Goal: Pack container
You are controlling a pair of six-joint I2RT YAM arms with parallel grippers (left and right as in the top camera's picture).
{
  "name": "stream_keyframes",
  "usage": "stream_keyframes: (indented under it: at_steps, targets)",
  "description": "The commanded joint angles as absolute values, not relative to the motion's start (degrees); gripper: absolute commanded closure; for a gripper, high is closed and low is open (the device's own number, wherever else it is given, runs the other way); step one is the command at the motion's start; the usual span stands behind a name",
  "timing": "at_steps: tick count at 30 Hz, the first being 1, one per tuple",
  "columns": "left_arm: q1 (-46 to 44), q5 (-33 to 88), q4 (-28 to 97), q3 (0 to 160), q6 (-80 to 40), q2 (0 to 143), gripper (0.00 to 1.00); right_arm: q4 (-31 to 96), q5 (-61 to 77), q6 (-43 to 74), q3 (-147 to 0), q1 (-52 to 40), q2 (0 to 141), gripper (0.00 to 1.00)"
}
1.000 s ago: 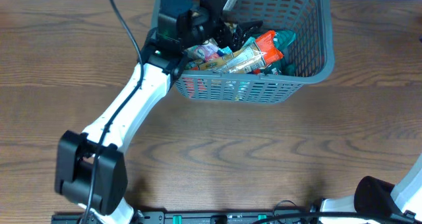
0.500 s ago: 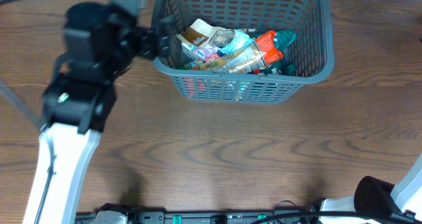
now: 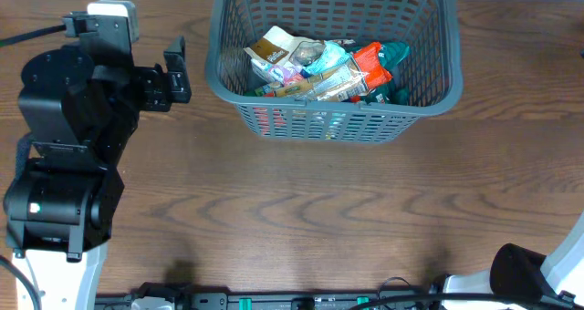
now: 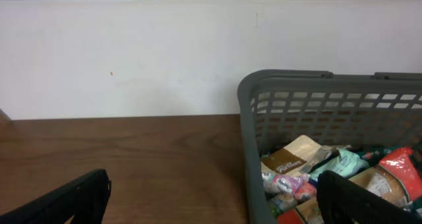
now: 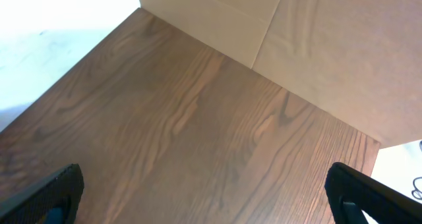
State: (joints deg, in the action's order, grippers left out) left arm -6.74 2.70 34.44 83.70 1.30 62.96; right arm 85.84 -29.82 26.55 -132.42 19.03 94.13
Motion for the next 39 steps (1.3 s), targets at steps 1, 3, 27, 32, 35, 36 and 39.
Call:
stream_keyframes:
  at_steps: [1, 3, 27, 32, 35, 36, 39]
  targets:
    - [-6.4, 1.9, 34.5, 84.2, 1.4, 63.1, 0.01, 85.8, -30.6, 26.1, -132.9, 19.2, 94.0, 0.01]
    - [-6.4, 1.9, 34.6, 84.2, 1.4, 63.3, 0.01, 85.8, -30.6, 26.1, -132.9, 19.2, 94.0, 0.01]
    - [-6.4, 1.9, 52.2, 84.2, 1.4, 63.6, 0.01, 85.8, -30.6, 26.1, -132.9, 19.2, 94.0, 0.01]
    - [-6.4, 1.9, 53.2, 84.2, 1.4, 63.6, 0.01, 85.8, -30.6, 26.1, -132.9, 19.2, 94.0, 0.01]
    - [-6.4, 1.9, 53.2, 84.2, 1.4, 63.6, 0.01, 85.8, -30.6, 26.1, -132.9, 19.2, 94.0, 0.01]
    - [-6.4, 1.9, 53.2, 84.2, 1.4, 63.6, 0.01, 85.8, -30.6, 26.1, -132.9, 19.2, 94.0, 0.01]
    - [-6.4, 1.8, 53.1, 84.2, 1.5, 63.6, 0.02, 85.8, -30.6, 26.1, -132.9, 19.2, 94.0, 0.01]
